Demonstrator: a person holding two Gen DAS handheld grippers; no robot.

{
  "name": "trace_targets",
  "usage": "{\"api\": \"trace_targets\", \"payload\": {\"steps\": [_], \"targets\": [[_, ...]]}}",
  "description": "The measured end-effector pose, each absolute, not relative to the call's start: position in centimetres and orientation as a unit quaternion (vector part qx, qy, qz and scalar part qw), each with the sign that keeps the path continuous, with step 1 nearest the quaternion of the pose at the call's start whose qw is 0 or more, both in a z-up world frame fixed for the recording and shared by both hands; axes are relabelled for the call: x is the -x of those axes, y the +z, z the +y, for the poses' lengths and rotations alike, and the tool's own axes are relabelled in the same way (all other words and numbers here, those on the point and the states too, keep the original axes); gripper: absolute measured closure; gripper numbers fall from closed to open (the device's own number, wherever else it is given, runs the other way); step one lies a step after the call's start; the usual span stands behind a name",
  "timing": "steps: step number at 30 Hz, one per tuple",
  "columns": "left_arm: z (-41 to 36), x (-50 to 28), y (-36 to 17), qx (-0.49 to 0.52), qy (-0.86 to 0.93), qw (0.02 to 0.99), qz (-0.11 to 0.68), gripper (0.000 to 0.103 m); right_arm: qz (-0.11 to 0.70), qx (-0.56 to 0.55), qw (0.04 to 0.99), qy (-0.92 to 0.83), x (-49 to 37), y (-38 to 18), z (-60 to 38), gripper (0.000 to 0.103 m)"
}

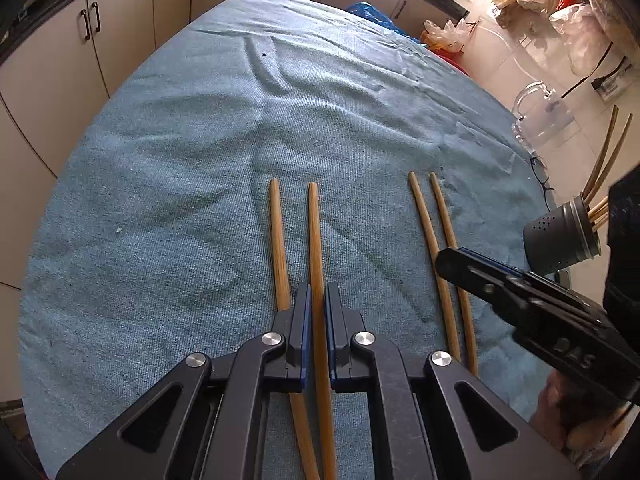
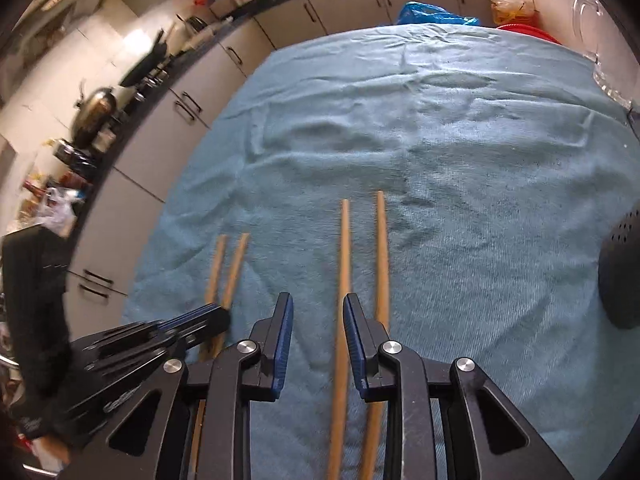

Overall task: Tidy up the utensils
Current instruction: 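Close the left tool on a chopstick while the right tool grasps another, then lift the left tool's chopstick upright toward the holder while the right tool carries its chopstick there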

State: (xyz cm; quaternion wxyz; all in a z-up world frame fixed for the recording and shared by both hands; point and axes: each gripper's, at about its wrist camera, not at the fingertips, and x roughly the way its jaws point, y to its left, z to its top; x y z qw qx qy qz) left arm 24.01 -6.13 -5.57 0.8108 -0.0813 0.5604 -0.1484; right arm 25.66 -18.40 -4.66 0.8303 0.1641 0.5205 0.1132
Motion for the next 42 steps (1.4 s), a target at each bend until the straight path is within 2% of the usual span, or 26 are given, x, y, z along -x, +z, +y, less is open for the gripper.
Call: {"api": "trace_targets", "payload": {"steps": [6,9,10,15,22,28,42], "targets": [[-6.1,-24.2,-5.7,0.084,-0.151,0.811,0.559,0.097,0.540,-0.115,0.828,0.100,-26.8,-5.7,-17.6,0.077],[-6.3,-24.3,-5.7,0.083,-0.151,0.812,0.558,0.097,0.542,-0.068,0.833,0.089,-27.0,-5.5,-17.0,0.094],[-6.5,-24.3,-5.6,0.083,-0.153,0.812,0.556,0.097,0.542,-0.067,0.833,0.092,-27.1,-5.6,-17.0,0.095],[-7.1,-23.3,-3.6,0.081,-0.174,0.827,0.528,0.097,0.513,-0.115,0.844,0.109,-26.0,-4.5,-18.1,0.095],[-7.5,-20.4,1.6,0.076,-0.198,0.860,0.463,0.097,0.392,-0.153,0.898,0.126,-19.7,1.8,-19.8,0.095],[-7.7,-18.0,4.2,0.067,-0.208,0.876,0.429,0.097,0.312,-0.158,0.930,0.114,-14.7,4.3,-20.3,0.095],[-7.4,-16.5,6.8,0.067,-0.212,0.888,0.402,0.097,0.262,-0.191,0.941,0.097,-11.1,6.2,-22.4,0.095]]}}
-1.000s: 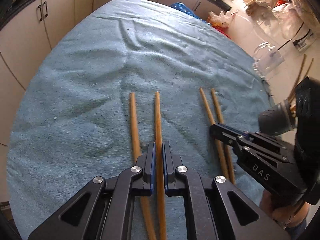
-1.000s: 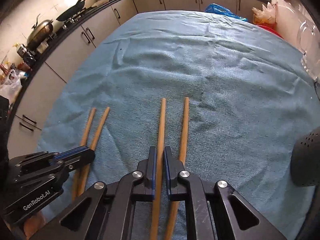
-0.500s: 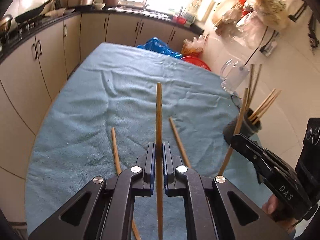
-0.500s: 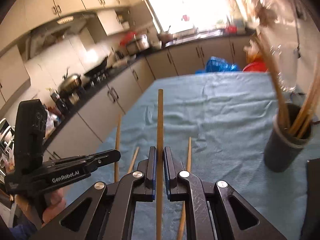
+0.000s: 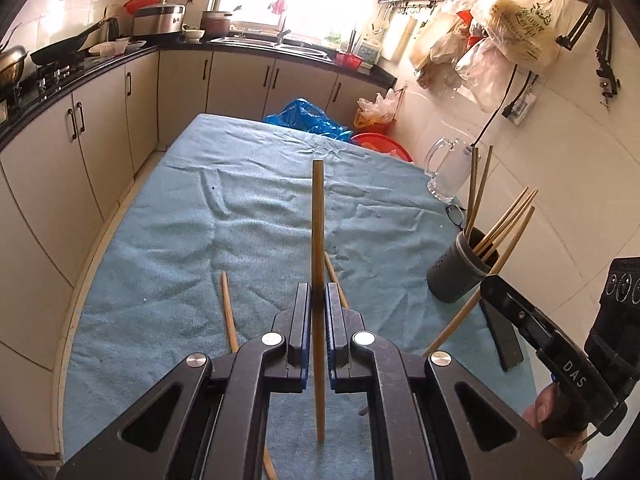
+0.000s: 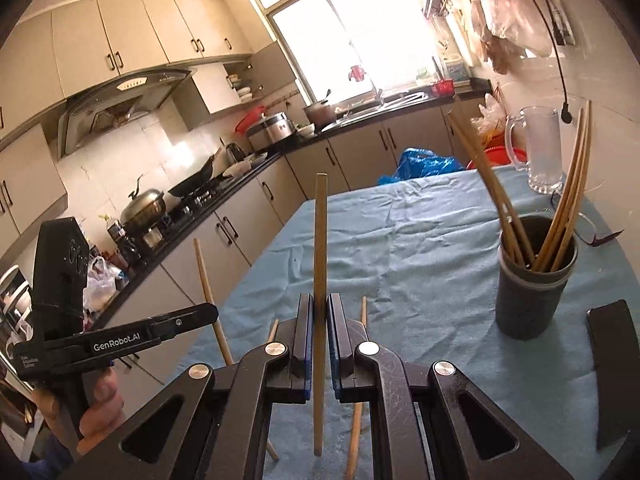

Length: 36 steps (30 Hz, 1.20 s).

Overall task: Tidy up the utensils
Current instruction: 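Lift the left tool's chopstick upright toward the holder while the right tool carries its chopstick there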

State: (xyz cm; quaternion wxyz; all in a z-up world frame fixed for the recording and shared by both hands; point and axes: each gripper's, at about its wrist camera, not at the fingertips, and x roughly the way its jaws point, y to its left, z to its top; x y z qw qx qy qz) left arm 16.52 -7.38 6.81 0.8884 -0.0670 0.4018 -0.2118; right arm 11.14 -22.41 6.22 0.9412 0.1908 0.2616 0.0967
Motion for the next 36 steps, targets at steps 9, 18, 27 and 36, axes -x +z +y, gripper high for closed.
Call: {"api": "trace_targets", "payload": {"steps": [9,18,27,36], "targets": [[-7.6,-16.2,7.6,0.066,-0.213,0.892,0.393,0.097,0.243,-0.210,0.943,0.091,-10.5,6.9,-23.7,0.095],[-8.2,-16.1,8.1,0.060,-0.217,0.895,0.386,0.097,0.234,-0.216,0.944,0.082,-9.8,7.2,-24.4,0.095],[-9.0,-15.6,8.9,0.042,-0.218,0.902,0.371,0.097,0.230,-0.223,0.945,0.072,-9.6,7.1,-25.3,0.095],[-9.7,-15.4,9.3,0.032,-0.222,0.904,0.363,0.097,0.224,-0.225,0.946,0.063,-9.2,7.4,-26.1,0.095]]}}
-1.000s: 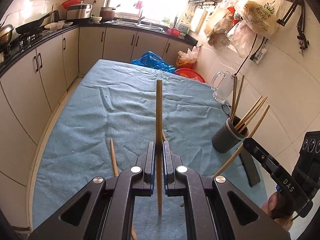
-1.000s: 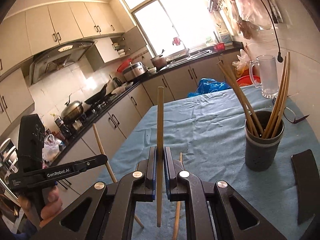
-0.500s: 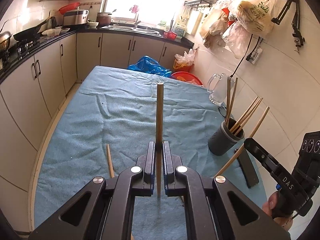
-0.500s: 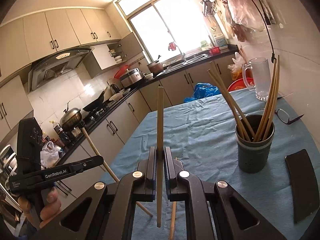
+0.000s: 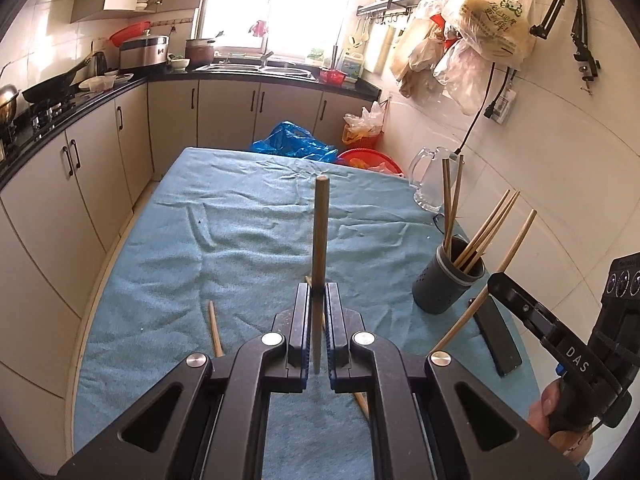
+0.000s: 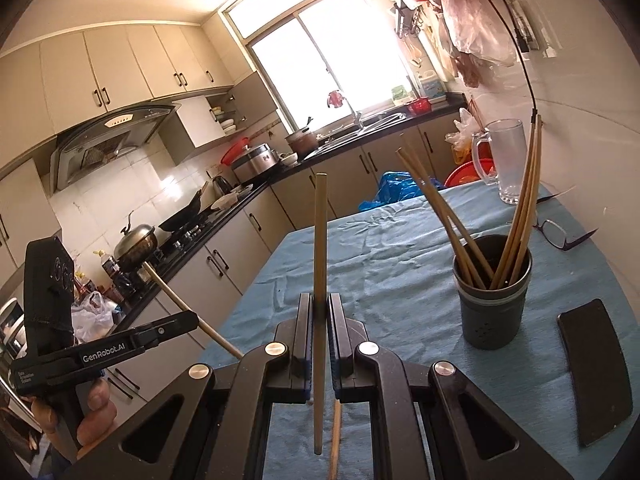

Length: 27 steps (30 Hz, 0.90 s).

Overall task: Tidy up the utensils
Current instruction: 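Lift the left tool's chopstick upright toward the holder while the right tool carries its chopstick there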

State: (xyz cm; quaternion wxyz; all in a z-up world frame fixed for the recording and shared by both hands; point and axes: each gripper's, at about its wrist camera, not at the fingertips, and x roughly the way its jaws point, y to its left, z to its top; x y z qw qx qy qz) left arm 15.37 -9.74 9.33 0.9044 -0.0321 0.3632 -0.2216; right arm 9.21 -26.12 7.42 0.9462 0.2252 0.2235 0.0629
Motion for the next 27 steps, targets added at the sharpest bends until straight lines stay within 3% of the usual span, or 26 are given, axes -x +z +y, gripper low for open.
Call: {"api": "trace_targets", "payload": {"steps": [27], "targets": [[-10.8,-14.1,10.1,0.020,-0.233,0.905,0.355,0.097,0.208,-0.236,0.948,0.042,-7.1,8.2,-27.9,0.095]]}}
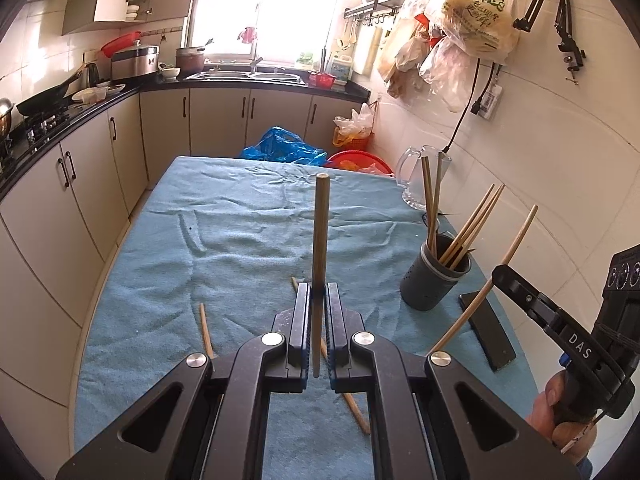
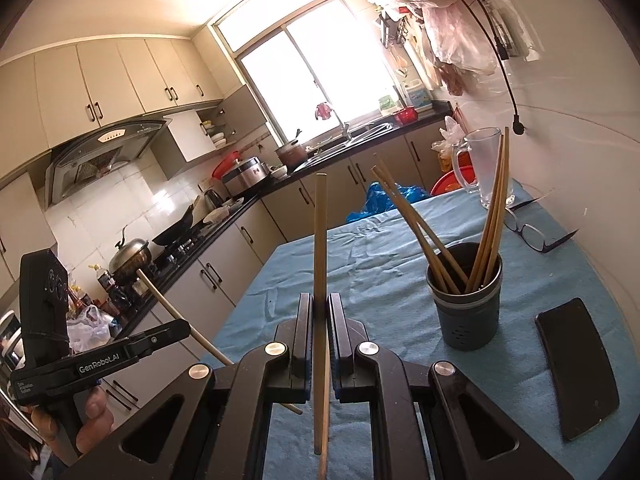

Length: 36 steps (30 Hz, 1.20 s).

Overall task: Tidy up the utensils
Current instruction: 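Lift the left tool's chopstick upright toward the holder while the right tool carries its chopstick there, then lower the left tool's chopstick into the holder and open while the right tool releases its chopstick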

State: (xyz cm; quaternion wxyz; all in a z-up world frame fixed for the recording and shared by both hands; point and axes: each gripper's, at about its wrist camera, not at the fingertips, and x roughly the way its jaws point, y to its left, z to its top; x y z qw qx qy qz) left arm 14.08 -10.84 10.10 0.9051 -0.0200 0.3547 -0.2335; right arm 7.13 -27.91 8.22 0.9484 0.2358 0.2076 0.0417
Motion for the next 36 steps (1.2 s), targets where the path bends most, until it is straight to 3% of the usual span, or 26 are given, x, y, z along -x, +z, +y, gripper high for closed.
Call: {"api": "trace_targets", "payload": {"steps": [20,36], "targets": [[-13.7,-14.2,12.2,0.021,-0.267,0.893,0.362,0.097,0.160,-0.275,0.948,-0.008,-3.3,9.2,-33.3,0.095],[-21.2,-15.4,18.2,0.008,-0.324,0.890,0.321,0.097,0.100,-0.309,0.942,-0.078,-1.1,12.0,-40.5,0.095]]}}
